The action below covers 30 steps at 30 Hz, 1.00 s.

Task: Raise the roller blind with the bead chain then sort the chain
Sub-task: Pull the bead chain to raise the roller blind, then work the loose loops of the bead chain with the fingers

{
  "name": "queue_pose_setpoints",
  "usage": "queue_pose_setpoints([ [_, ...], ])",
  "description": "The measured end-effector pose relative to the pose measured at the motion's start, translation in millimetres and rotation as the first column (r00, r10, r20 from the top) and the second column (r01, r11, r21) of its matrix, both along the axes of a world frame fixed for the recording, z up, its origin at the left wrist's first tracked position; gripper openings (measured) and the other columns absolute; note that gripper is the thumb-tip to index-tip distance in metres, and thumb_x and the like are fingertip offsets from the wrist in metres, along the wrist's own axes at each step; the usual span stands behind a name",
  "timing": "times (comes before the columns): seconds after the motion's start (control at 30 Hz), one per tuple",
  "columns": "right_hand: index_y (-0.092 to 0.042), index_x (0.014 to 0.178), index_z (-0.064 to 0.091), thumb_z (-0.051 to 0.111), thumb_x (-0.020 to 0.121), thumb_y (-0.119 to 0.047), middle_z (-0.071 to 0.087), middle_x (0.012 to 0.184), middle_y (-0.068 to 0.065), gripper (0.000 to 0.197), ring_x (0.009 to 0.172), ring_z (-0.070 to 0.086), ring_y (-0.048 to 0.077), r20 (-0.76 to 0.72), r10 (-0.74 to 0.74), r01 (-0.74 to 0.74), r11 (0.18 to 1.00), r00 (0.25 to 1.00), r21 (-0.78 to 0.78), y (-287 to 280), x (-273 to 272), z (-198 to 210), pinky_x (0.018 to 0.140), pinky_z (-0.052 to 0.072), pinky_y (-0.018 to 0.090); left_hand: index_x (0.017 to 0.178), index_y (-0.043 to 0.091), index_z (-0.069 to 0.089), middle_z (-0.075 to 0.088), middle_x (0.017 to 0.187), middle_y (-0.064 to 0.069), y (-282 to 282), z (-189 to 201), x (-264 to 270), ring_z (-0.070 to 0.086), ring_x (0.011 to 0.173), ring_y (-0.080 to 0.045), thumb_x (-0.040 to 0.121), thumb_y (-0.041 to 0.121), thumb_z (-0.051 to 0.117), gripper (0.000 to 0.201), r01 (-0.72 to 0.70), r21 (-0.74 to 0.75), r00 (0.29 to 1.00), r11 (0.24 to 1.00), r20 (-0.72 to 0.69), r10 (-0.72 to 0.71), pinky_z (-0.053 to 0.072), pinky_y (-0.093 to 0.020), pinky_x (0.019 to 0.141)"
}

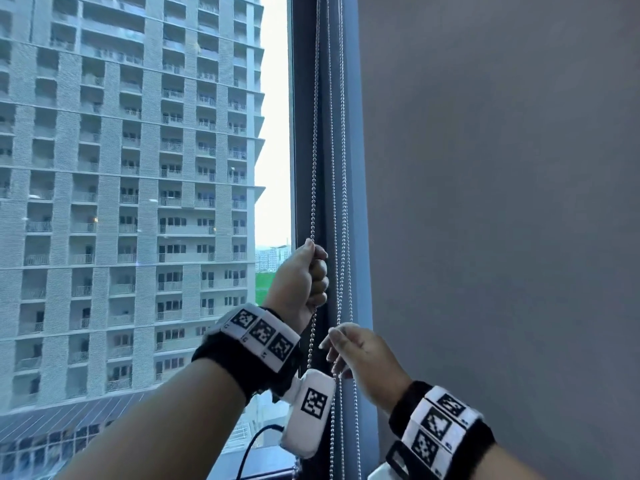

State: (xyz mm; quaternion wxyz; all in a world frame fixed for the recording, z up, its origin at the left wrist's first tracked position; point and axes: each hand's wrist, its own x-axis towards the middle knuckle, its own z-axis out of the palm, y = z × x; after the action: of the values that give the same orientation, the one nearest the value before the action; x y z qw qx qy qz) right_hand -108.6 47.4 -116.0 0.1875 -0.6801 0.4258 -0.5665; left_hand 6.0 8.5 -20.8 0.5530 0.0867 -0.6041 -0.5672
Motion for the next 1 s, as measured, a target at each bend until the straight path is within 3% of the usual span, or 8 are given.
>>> queue_pose_setpoints([
  [0.17,-0.02,0.094,0.058,0.052,0.091,-0.028,0.058,0.091,-0.001,0.01,0.079,0.054,0.012,0.126,-0.222,0.241,0.958,0.967,-0.158,-6.9,-1.9,12.8,0.076,0.048,0.027,0.072,0.02,0.043,0.023,0.047,0.01,-6.0,-1.2,5.5,0.016,0.037,-0.006,0.1,0.033,0.031,0.034,-0.04,-0.007,0.999,0.999,0.016,0.04,0.014,-0.017,0.032],
  [0.23,-0.021,0.106,0.054,0.051,0.091,-0.027,0.054,0.107,0.0,0.016,0.094,0.053,0.012,0.175,-0.29,0.324,0.921,0.941,-0.217,-11.8,-3.9,22.8,0.086,0.045,0.026,0.071,0.02,0.043,0.022,0.047,0.009,-6.8,-2.6,6.1,0.015,0.038,-0.006,0.1,0.034,0.032,0.034,-0.042,-0.015,0.999,0.999,0.025,0.043,0.013,-0.016,0.033],
  [0.37,-0.02,0.128,0.042,0.045,0.095,-0.028,0.053,0.118,0.003,0.035,0.108,0.052,0.014,0.238,-0.199,0.236,0.962,0.951,-0.136,-18.7,-2.2,38.3,0.1,0.042,0.035,0.071,0.019,0.044,0.023,0.047,0.009,-6.7,-13.5,4.1,0.014,0.039,-0.007,0.1,0.034,0.031,0.036,-0.035,-0.021,0.998,0.999,0.055,0.037,0.01,-0.017,0.036],
  [0.5,-0.02,0.134,0.038,0.035,0.097,-0.038,0.058,0.117,0.004,0.041,0.097,0.057,0.01,0.256,-0.053,0.059,0.998,0.965,-0.016,-20.0,2.6,36.9,0.087,0.044,0.026,0.072,0.018,0.046,0.024,0.047,0.007,-10.1,-35.8,0.6,0.016,0.037,-0.006,0.1,0.034,0.031,0.036,-0.028,-0.011,0.996,1.0,0.086,0.029,0.01,-0.02,0.037],
  [0.6,-0.021,0.13,0.044,0.031,0.097,-0.042,0.06,0.111,0.0,0.041,0.098,0.057,0.01,0.256,-0.02,0.022,1.0,0.967,-0.006,-22.7,4.1,32.8,0.092,0.044,0.029,0.073,0.017,0.047,0.024,0.047,0.007,-16.0,-53.5,-2.6,0.016,0.036,-0.006,0.1,0.035,0.032,0.036,0.004,0.015,0.996,1.0,0.093,-0.006,0.012,-0.017,0.033],
  [0.67,-0.021,0.125,0.048,0.032,0.098,-0.041,0.062,0.107,-0.001,0.037,0.097,0.058,0.01,0.274,0.006,-0.007,1.0,0.962,0.004,-23.4,4.8,30.3,0.092,0.045,0.029,0.073,0.018,0.049,0.023,0.048,0.007,-19.3,-68.6,-4.5,0.015,0.036,-0.006,0.1,0.036,0.032,0.036,0.021,0.049,0.993,0.999,0.113,-0.026,0.015,-0.016,0.032],
  [0.83,-0.012,0.114,0.055,0.041,0.097,-0.03,0.067,0.093,0.004,0.028,0.09,0.064,0.013,0.27,0.059,-0.058,0.998,0.961,-0.011,-31.1,6.5,15.1,0.076,0.048,0.02,0.066,0.022,0.043,0.023,0.05,0.006,-25.3,-117.0,-10.4,0.017,0.037,-0.006,0.097,0.039,0.038,0.036,0.007,0.154,0.981,0.988,0.189,-0.036,0.013,-0.017,0.034],
  [1.0,-0.012,0.094,0.06,0.039,0.099,-0.025,0.05,0.062,-0.003,0.025,0.066,0.054,0.014,0.247,0.03,-0.026,0.999,0.968,-0.022,-33.6,9.5,2.8,0.069,0.047,0.025,0.072,0.023,0.044,0.023,0.051,0.008,-24.8,-134.9,-16.7,0.016,0.039,-0.006,0.096,0.041,0.042,0.03,-0.008,0.175,0.969,0.985,0.246,-0.036,0.013,-0.017,0.036],
])
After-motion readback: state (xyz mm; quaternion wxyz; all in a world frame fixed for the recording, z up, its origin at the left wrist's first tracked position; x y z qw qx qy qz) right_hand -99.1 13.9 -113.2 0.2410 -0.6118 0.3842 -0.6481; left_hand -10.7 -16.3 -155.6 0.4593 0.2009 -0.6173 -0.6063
